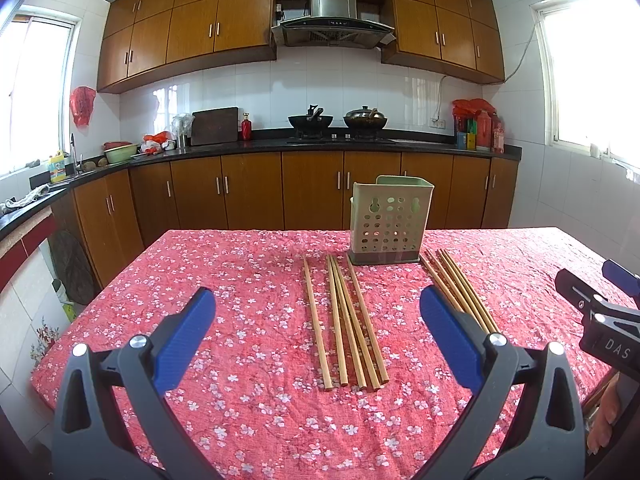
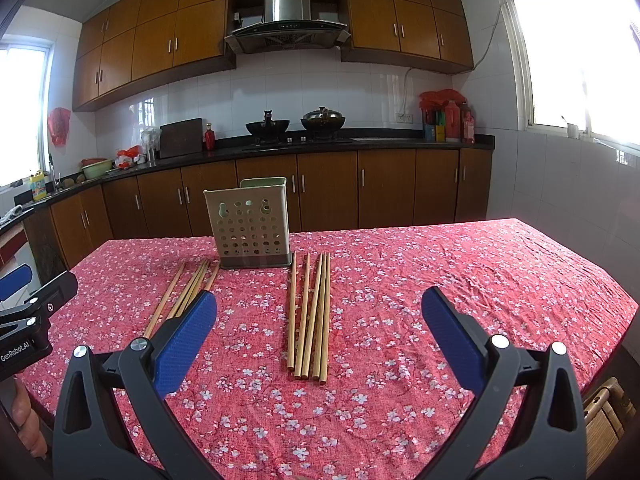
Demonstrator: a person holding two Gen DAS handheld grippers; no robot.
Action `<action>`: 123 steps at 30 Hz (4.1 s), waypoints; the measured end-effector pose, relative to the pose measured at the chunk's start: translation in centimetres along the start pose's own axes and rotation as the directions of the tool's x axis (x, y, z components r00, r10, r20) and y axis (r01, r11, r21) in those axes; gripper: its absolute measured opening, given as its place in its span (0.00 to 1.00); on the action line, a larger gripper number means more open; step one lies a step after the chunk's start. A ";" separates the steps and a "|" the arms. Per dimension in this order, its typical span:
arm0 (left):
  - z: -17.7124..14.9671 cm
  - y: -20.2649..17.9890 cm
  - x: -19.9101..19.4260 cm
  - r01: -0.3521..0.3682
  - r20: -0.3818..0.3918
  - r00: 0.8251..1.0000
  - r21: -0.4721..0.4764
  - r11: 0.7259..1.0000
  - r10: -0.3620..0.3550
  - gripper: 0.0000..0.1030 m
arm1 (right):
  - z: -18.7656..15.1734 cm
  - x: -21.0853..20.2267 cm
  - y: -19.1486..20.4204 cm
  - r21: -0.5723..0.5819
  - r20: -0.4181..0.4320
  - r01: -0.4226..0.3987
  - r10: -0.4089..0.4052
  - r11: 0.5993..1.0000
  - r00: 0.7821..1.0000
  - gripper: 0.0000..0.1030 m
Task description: Organize utensils
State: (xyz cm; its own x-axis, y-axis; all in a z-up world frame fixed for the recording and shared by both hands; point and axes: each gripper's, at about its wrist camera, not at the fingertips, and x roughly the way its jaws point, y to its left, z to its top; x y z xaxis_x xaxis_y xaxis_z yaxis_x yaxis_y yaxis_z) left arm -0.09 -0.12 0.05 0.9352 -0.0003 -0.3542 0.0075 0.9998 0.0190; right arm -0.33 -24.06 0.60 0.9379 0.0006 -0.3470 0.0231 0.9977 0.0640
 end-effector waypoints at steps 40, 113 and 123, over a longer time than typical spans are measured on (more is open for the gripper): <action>0.0 0.1 0.1 -0.002 -0.004 1.000 -0.002 1.000 0.002 0.96 | -0.1 0.1 -0.1 0.004 -0.002 0.000 0.000 1.000 1.000 0.98; -2.2 4.0 18.3 0.044 -0.515 0.852 -0.115 0.992 -0.097 0.42 | -2.3 18.0 -4.1 0.112 -0.528 -0.004 0.063 0.994 0.847 0.16; -1.9 3.2 20.0 0.029 -0.537 0.843 -0.032 0.999 -0.042 0.09 | -2.2 18.8 -4.6 0.055 -0.514 0.026 0.006 0.998 0.858 0.07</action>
State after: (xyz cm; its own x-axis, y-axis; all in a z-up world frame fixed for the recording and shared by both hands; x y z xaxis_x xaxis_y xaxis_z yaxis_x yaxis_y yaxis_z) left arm 18.00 3.12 -8.73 0.5974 -0.0308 -0.8014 0.0227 0.9995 -0.0215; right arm 16.46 -28.46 -8.29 0.6268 0.0415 -0.7781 0.0664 0.9921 0.1064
